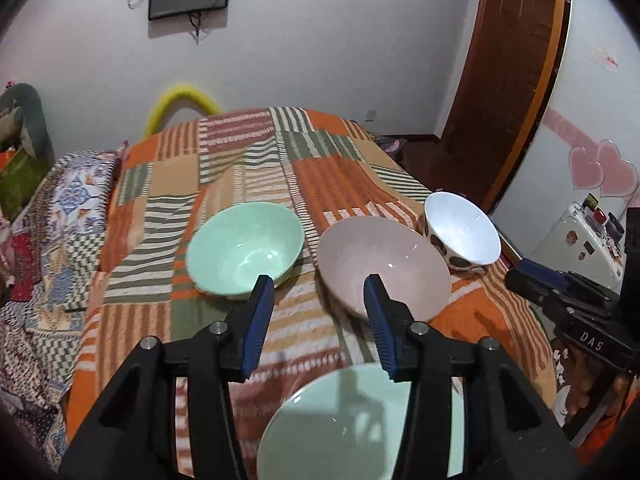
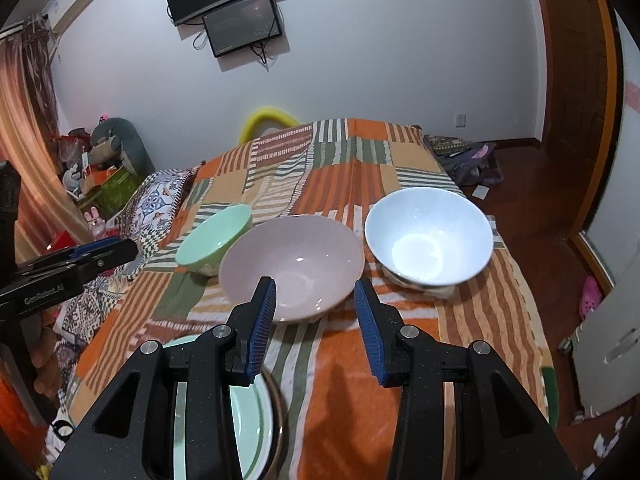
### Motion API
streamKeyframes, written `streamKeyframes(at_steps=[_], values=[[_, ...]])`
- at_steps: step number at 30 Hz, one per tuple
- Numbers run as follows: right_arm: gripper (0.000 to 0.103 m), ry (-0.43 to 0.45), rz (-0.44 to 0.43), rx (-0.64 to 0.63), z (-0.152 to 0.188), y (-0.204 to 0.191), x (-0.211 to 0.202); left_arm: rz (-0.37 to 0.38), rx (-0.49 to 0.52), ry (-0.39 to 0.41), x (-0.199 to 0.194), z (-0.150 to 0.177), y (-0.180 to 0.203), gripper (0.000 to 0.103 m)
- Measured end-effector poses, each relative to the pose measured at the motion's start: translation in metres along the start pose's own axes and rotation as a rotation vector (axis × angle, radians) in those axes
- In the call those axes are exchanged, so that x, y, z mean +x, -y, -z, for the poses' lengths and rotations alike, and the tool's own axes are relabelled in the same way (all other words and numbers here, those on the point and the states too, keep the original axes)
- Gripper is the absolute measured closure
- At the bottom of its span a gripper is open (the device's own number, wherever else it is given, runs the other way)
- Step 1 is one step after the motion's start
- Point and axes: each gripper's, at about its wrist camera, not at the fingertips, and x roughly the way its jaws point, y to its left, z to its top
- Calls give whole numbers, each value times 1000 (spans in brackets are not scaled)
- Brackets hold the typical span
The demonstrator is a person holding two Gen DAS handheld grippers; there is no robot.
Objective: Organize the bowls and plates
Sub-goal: 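Move both grippers to the light pink bowl and close on its rim, then lift the pink bowl, set it beside the plate stack, open both grippers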
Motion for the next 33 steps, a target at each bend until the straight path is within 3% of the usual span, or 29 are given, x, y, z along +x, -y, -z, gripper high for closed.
streamKeyframes(at_steps=[10, 15, 21, 27, 33], values=[[66, -85, -3, 20, 0, 14, 55, 36, 26, -69, 74, -4, 0, 58], [66, -129, -22, 60, 5, 24, 73, 78, -2, -124, 103, -3, -7, 74], [68, -161, -43, 112, 11, 33, 84, 105, -15, -158, 121, 0, -9, 88], [79, -181, -74, 150, 11, 36, 92, 106, -2, -141, 122, 1, -7, 88], [82, -169, -15, 87, 11, 23, 84, 84, 14, -142, 117, 2, -4, 89]])
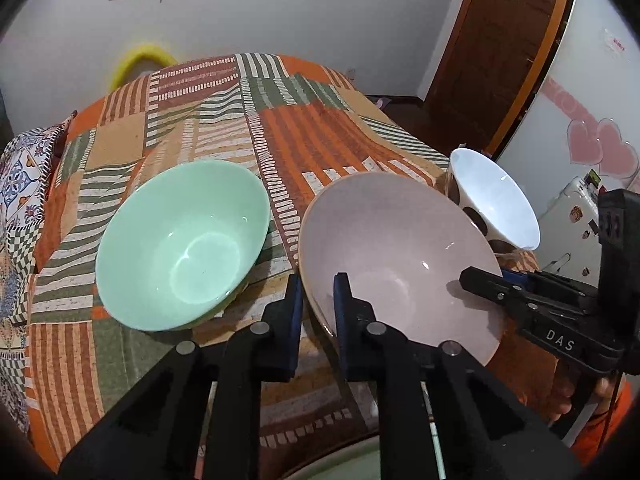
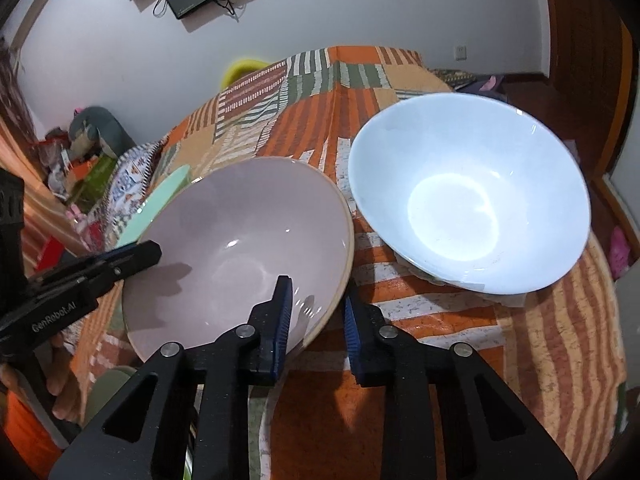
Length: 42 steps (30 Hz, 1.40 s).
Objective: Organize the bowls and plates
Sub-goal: 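Lift the pink bowl, set it beside the plate stack, open both grippers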
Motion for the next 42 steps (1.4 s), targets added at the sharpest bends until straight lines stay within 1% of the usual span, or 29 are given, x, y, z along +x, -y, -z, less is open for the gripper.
streamKeyframes(at_steps=[4, 8, 14, 17, 23, 28, 32, 37, 42], values=[[83, 14, -17, -4, 1, -2, -13, 13, -24, 3, -14, 4, -2, 89], [84, 48, -27, -17, 0, -11, -33, -5, -2, 42, -41, 11, 5, 89], [84, 94, -46, -61, -1, -39, -65, -22, 6, 123, -105, 20, 10, 89], [84, 120, -61, -94, 2, -60, -84, -40, 1, 156, -135, 28, 8, 89], [84, 136, -99, -155, 13, -101, -103, -88, -15, 208, -194, 51, -3, 89], [84, 137, -144, -208, 23, -133, -107, -138, -54, 232, -237, 77, -24, 89], [84, 133, -177, -250, 31, -158, -104, -181, -91, 236, -260, 102, -44, 89], [84, 96, -224, -286, 47, -184, -91, -219, -136, 226, -274, 129, -67, 89], [84, 41, -248, -316, 59, -202, -67, -240, -198, 189, -271, 157, -92, 89]])
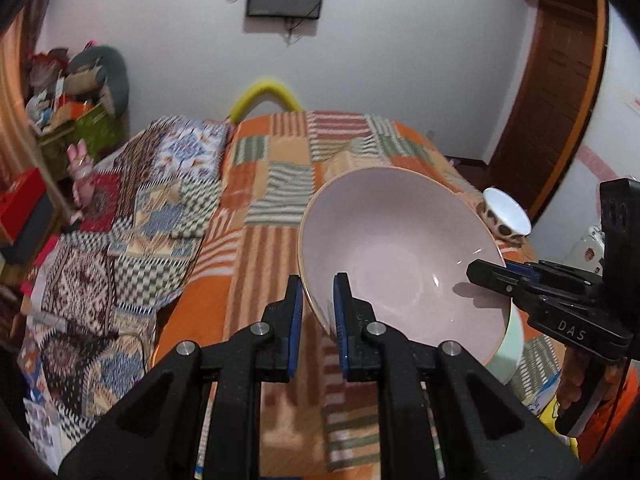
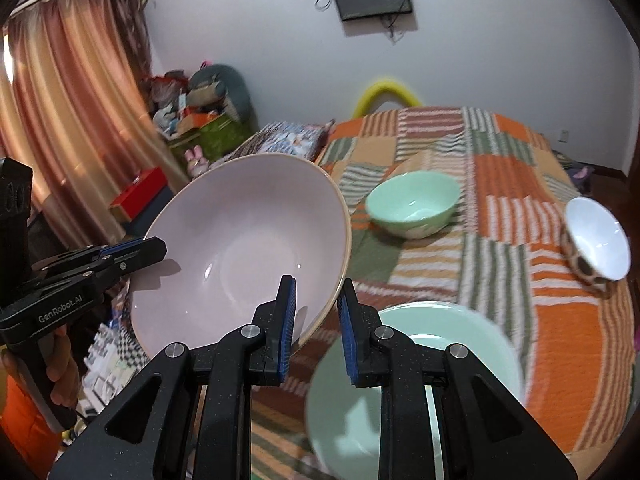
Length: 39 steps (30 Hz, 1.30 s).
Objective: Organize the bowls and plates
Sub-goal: 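Lift the pink bowl, set it beside the plate stack, open both grippers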
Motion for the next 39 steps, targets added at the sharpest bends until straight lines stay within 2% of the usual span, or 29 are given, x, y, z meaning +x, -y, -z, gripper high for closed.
streamKeyframes(at_steps=[7, 19, 26, 31, 36, 39], values=[[84, -88, -19, -8, 18, -9, 36, -16, -65, -71, 24, 29, -28, 89], [84, -221, -15, -36, 51, -26, 73, -39, -160, -209, 66, 78, -57, 89], [84, -262, -1, -79, 59, -33, 86, -48, -178, -232, 73, 90, -67, 89], [83, -271, 22, -100, 59, -38, 87, -62, -162, -228, 75, 92, -65, 89], [81, -293, 43, -137, 60, -44, 88, -43, -204, -254, 77, 93, -71, 89], [81, -299, 40, -138, 60, -44, 86, -57, -202, -266, 76, 91, -70, 89]])
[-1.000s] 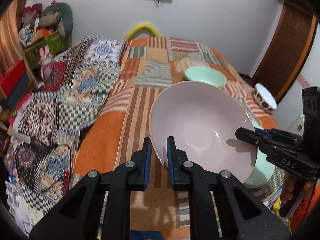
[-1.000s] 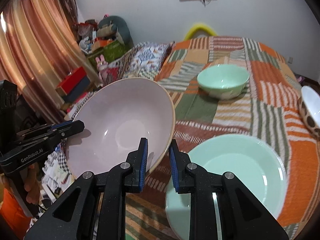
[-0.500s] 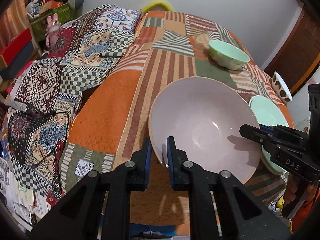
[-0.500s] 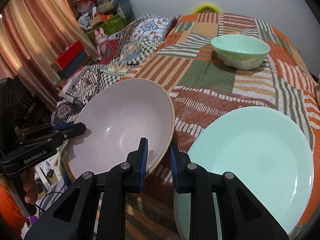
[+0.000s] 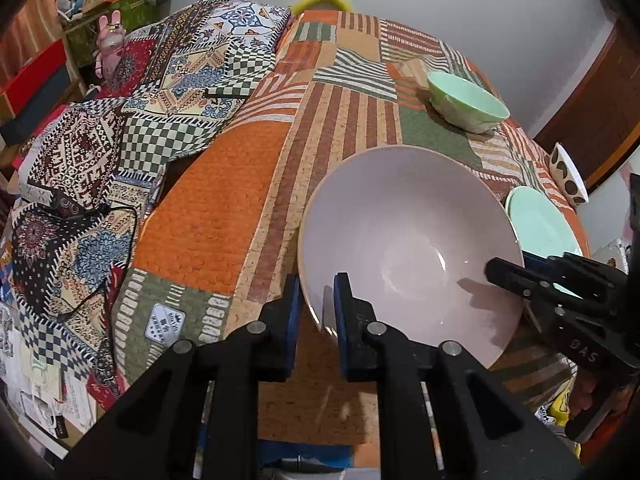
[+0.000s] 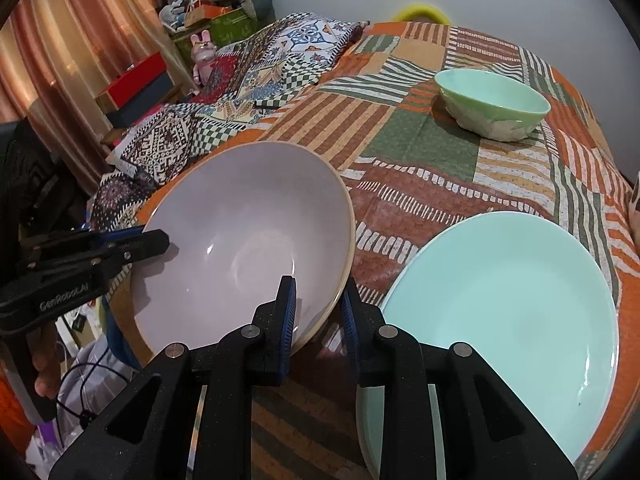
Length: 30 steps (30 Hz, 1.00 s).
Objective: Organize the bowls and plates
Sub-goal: 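Lift the pink bowl, set it beside the plate stack, open both grippers, then move both grippers to the white black-dotted bowl and close on its rim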
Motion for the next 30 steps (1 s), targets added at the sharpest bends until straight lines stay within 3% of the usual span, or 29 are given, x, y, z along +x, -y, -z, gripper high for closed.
streamKeyframes(at_steps=[7, 12, 18, 21, 26, 30], values=[[75, 87, -13, 37, 1, 13, -37, -50, 37, 37, -28, -7, 8, 88], [68, 210, 24, 55, 3, 33, -84, -58, 116, 123, -66, -20, 37, 88], [65, 387, 143, 98, 8, 71, -150, -11, 247, 306, -125, -46, 112, 88], [65, 471, 186, 136, 12, 97, -184, 58, 305, 376, -148, -61, 158, 83], [60, 602, 288, 209, 27, 144, -236, 141, 375, 409, -153, -82, 227, 82], [60, 645, 349, 270, 35, 177, -259, 198, 428, 399, -141, -99, 283, 81]])
